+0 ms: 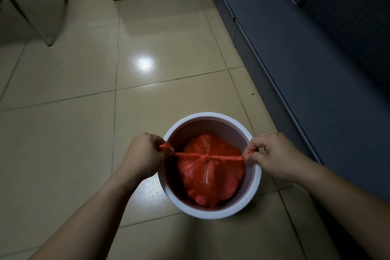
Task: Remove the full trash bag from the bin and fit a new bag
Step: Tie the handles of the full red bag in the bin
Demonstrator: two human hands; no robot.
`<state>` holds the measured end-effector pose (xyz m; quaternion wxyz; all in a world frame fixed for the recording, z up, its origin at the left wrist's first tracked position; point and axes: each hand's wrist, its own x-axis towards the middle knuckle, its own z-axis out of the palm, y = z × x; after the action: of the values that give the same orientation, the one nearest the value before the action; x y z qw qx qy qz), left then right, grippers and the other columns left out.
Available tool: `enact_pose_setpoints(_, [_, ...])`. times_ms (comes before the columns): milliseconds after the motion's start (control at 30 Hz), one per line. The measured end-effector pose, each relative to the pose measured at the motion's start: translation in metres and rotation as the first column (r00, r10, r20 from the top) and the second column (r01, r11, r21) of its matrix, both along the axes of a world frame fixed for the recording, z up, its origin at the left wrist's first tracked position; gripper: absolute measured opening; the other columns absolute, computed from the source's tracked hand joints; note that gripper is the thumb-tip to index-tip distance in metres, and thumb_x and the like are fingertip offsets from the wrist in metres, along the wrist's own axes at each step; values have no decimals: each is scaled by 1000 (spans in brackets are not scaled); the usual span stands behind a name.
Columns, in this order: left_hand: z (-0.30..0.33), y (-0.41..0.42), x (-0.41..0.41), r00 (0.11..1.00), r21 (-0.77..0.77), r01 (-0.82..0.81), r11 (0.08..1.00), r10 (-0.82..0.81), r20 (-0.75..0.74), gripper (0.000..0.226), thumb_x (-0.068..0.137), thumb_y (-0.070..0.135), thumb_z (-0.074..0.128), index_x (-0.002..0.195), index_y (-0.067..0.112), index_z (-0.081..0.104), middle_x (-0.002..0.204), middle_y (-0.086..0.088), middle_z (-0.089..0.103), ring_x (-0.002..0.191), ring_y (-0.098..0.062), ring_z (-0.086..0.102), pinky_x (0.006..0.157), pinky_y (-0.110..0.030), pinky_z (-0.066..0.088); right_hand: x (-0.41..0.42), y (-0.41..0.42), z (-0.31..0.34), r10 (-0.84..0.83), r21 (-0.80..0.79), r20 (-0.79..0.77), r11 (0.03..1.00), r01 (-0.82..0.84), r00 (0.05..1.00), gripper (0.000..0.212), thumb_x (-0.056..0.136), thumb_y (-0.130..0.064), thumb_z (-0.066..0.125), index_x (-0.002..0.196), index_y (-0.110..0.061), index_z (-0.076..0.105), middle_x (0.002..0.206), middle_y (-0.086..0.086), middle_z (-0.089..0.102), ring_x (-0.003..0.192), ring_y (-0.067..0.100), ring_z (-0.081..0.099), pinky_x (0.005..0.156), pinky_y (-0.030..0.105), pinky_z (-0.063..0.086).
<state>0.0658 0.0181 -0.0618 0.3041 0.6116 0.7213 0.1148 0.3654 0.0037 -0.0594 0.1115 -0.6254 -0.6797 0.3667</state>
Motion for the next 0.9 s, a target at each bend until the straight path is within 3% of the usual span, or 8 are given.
enact_pose_setpoints(133, [5, 1, 4, 1000, 48, 20, 999, -20, 13, 10, 84, 22, 75, 76, 19, 79, 55, 4, 66, 47, -1, 56, 42, -11, 37, -4, 3, 7, -45, 40, -56, 998, 48, 997, 17, 79, -15, 78, 70, -29, 76, 77, -13, 73, 77, -1, 65, 72, 19, 50])
enact_pose_setpoints(300, [16, 3, 31, 981, 140, 38, 989, -63, 181, 14, 86, 16, 73, 78, 26, 78, 73, 13, 74, 65, 9, 63, 59, -3, 44, -34, 10, 22, -115, 135, -259, 979, 154, 959, 15, 77, -13, 81, 75, -28, 76, 62, -32, 65, 60, -13, 58, 58, 1, 38])
enact_pose_setpoints(433, [17, 4, 53, 963, 192, 121, 974, -162, 215, 17, 80, 12, 74, 77, 28, 77, 65, 18, 69, 61, 8, 60, 59, -7, 43, -68, 14, 27, -135, 141, -410, 968, 209, 902, 20, 74, -8, 81, 88, -21, 76, 72, -7, 71, 57, -4, 58, 61, 5, 41])
enact_pose_setpoints(567, [21, 2, 64, 945, 187, 234, 954, -269, 187, 7, 75, 20, 79, 80, 24, 75, 58, 17, 61, 59, 4, 57, 53, -9, 37, -87, 19, 28, -173, 44, -543, 971, 233, 822, 16, 73, 2, 80, 80, -7, 69, 64, 11, 67, 45, 10, 57, 50, 15, 46])
enact_pose_setpoints(700, [18, 3, 62, 952, 160, 184, 970, -216, 215, 8, 78, 22, 78, 74, 20, 71, 63, 8, 66, 59, -6, 55, 59, -23, 44, -83, 23, 20, -217, -27, -655, 964, 265, 723, 17, 78, 1, 78, 85, -10, 67, 78, 21, 71, 60, 22, 65, 62, 30, 55])
enact_pose_setpoints(767, [18, 3, 59, 954, 151, 151, 977, -184, 238, 8, 79, 22, 78, 74, 21, 72, 68, 6, 71, 62, -7, 59, 62, -22, 46, -71, 27, 11, -191, -1, -622, 970, 243, 760, 21, 81, -1, 75, 95, -17, 70, 84, 15, 70, 68, 18, 63, 71, 30, 53])
enact_pose_setpoints(833, [17, 3, 58, 948, 158, 141, 977, -179, 263, 4, 79, 21, 79, 78, 21, 75, 71, 7, 73, 63, -2, 61, 63, -18, 46, -60, 29, 3, -77, -10, -428, 997, 80, 901, 35, 76, -6, 76, 104, -27, 71, 78, -3, 62, 64, 6, 52, 67, 23, 46])
enact_pose_setpoints(900, [17, 2, 56, 940, 175, 164, 971, -207, 270, 4, 79, 20, 78, 79, 22, 75, 69, 9, 71, 61, 3, 59, 60, -13, 45, -62, 23, -1, 97, -76, -241, 990, -119, 966, 36, 74, -12, 76, 101, -36, 70, 69, -12, 56, 56, 0, 46, 62, 18, 40])
